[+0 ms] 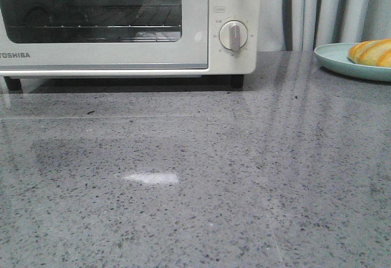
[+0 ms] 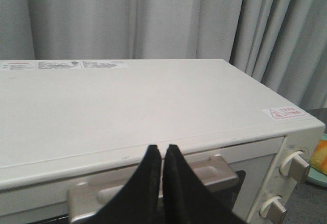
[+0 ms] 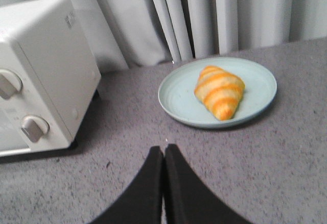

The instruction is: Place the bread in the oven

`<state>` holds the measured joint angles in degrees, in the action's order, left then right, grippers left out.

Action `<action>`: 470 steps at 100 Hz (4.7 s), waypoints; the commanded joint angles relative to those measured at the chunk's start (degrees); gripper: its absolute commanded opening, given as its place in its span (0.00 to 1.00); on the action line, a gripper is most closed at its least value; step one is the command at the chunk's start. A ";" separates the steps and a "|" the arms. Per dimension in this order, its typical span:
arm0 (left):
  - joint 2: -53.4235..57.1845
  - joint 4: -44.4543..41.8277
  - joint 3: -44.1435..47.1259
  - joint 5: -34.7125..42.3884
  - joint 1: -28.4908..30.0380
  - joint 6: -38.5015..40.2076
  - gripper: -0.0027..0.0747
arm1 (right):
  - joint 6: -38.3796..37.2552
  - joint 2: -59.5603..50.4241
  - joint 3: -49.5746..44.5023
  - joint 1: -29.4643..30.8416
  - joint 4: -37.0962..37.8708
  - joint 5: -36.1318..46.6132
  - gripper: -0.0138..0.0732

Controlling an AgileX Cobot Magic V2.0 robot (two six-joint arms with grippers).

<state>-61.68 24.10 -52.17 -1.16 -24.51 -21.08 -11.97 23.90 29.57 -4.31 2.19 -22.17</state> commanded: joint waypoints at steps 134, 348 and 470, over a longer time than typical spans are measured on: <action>-2.93 -4.09 5.71 -22.05 -4.13 -0.44 0.01 | 0.12 0.67 2.11 0.35 -1.53 8.00 0.10; 34.32 0.88 15.86 -28.76 -4.13 -0.44 0.01 | 0.02 52.98 45.90 5.51 13.54 -16.22 0.54; 34.32 0.88 15.86 -27.79 -4.13 -0.44 0.01 | 0.02 74.52 45.90 9.65 5.58 -9.14 0.53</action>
<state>-27.13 23.39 -34.84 -33.03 -28.70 -21.91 -11.97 99.94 73.77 5.02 7.53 -33.46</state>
